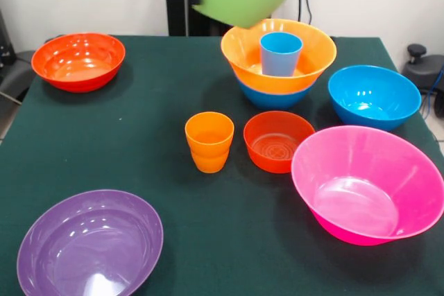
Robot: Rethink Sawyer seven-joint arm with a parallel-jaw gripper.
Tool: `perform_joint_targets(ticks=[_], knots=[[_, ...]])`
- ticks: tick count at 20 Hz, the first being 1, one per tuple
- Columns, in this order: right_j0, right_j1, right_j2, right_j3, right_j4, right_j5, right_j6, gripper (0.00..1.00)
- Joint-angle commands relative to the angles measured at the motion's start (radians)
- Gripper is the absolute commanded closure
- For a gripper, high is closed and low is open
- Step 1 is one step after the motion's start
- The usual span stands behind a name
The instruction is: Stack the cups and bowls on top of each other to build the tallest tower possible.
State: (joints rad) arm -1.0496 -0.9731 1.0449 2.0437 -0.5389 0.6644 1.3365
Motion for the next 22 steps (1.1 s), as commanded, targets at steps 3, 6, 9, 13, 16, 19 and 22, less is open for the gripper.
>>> perform_joint_targets(ticks=[3, 6, 9, 13, 16, 19, 22], knots=[[0.135, 0.062, -0.085, 0.076, 0.028, -0.092, 0.183, 1.00], [0.134, 0.069, -0.090, 0.088, 0.051, -0.096, 0.182, 1.00], [0.125, 0.065, -0.089, 0.116, 0.061, -0.105, 0.173, 1.00], [0.133, 0.067, -0.114, 0.125, 0.067, -0.108, 0.181, 1.00], [0.146, 0.079, -0.142, 0.120, 0.057, -0.089, 0.173, 1.00], [0.149, 0.093, -0.166, 0.106, 0.044, -0.078, 0.153, 1.00], [0.163, 0.117, -0.198, 0.087, 0.022, -0.079, 0.139, 1.00]])
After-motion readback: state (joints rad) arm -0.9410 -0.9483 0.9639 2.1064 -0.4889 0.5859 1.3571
